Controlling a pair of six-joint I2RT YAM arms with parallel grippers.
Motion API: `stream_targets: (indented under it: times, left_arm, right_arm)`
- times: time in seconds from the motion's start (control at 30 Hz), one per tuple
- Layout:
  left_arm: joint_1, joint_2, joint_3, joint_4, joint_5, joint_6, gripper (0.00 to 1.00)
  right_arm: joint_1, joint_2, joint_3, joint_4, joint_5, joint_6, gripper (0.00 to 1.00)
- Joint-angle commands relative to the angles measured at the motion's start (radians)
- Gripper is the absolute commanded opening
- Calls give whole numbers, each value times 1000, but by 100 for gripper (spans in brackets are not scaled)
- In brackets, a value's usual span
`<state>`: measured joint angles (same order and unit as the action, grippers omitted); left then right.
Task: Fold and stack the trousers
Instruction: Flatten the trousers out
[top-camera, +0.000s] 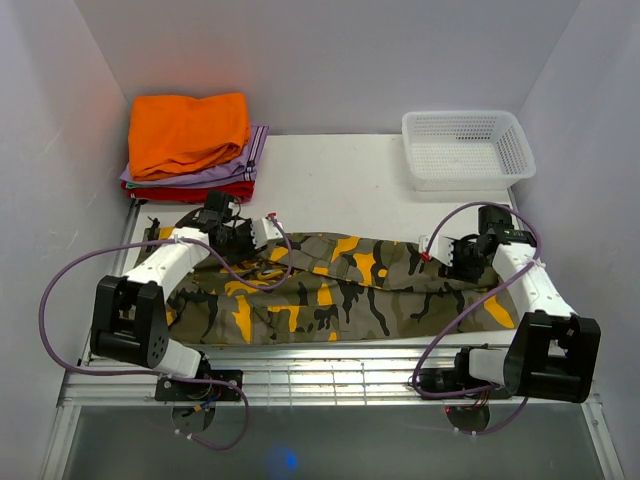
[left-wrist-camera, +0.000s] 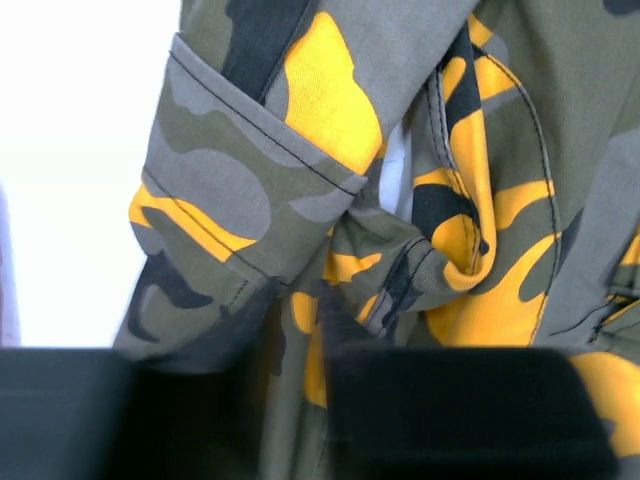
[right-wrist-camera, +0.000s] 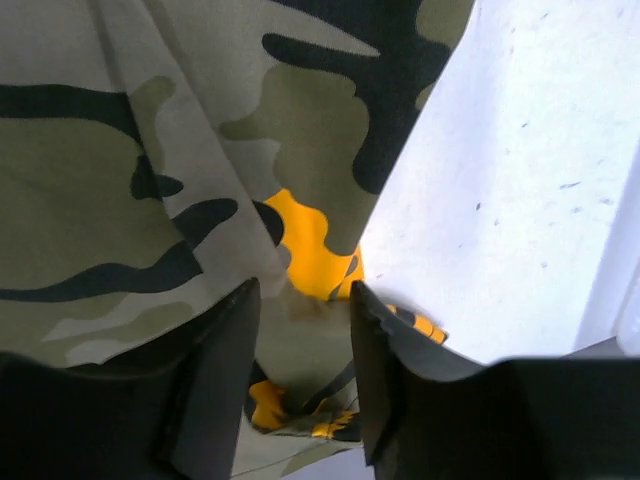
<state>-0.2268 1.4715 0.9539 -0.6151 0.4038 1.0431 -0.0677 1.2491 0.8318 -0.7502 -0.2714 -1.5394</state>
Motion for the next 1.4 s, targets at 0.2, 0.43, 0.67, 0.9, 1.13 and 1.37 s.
stream_targets:
  times: [0.2, 0.43, 0.67, 0.9, 1.13, 1.37]
  left_arm:
    - [-3, -85, -20, 40, 38, -17, 64]
    - [-3, -59, 0, 18, 66, -20, 64]
    - [-3, -24, 11, 31, 73, -9, 62]
    - [-3, -25, 11, 63, 127, 24, 63]
    - [-8, 13, 25, 74, 158, 37, 59]
    - [-20, 30, 11, 78, 181, 70, 57]
  right_arm:
    - [109, -31, -62, 20, -34, 36, 66]
    - [207, 33, -43, -15, -55, 94, 62]
    - [241, 75, -99, 55, -5, 110, 51]
    - [241, 81, -117, 89, 3, 139, 16]
    - [241, 44, -8, 36, -11, 193, 8]
    - [241, 23, 85, 8, -6, 239, 8]
